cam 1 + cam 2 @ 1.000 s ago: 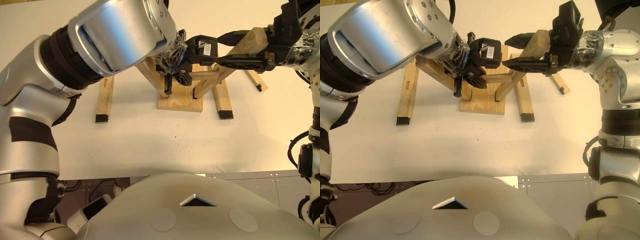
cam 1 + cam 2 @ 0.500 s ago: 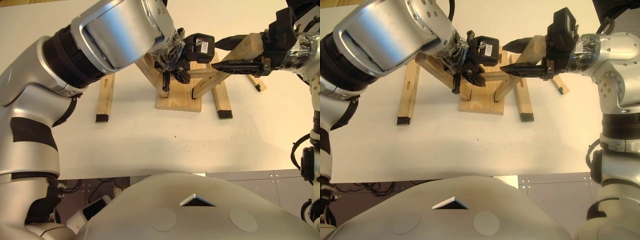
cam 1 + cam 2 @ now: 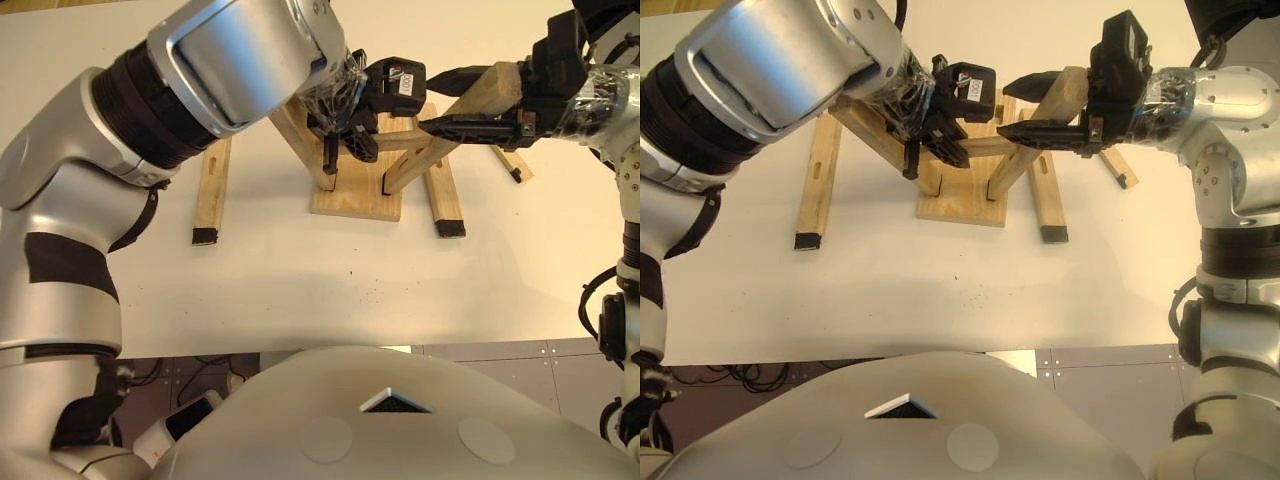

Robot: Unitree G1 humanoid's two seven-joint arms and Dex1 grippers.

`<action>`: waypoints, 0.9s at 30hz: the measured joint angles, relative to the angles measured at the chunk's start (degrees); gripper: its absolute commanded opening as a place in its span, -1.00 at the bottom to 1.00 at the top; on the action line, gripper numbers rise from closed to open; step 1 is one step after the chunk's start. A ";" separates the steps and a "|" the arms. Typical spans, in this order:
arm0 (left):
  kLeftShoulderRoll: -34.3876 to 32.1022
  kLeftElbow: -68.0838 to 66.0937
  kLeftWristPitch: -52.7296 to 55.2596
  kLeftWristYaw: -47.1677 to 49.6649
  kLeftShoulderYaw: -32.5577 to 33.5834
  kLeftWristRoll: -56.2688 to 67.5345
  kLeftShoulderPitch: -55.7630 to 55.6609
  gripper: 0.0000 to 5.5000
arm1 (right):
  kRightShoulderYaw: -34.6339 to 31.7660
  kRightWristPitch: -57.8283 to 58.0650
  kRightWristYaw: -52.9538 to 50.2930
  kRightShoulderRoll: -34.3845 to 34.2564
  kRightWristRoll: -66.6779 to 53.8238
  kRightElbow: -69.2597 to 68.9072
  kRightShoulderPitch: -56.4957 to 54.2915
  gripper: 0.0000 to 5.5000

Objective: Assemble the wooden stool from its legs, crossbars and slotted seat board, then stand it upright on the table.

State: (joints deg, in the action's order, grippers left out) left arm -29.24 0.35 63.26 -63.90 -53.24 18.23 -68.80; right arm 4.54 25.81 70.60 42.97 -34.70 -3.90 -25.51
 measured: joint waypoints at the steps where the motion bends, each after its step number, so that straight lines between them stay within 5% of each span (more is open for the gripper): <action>1: 0.17 -0.29 -0.09 -0.41 0.00 -0.31 -0.05 -0.82 | -0.01 0.00 0.05 0.05 -0.19 0.03 0.00 -0.27; 27: 2.87 -7.12 -4.36 -5.52 -0.11 -4.14 -1.18 -0.82 | 0.12 3.23 0.56 0.03 -1.87 4.65 -2.64 -0.27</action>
State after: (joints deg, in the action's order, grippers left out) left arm -26.37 -6.77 58.90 -69.42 -53.35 14.09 -69.98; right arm 4.66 29.05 71.16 43.00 -36.58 0.75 -28.15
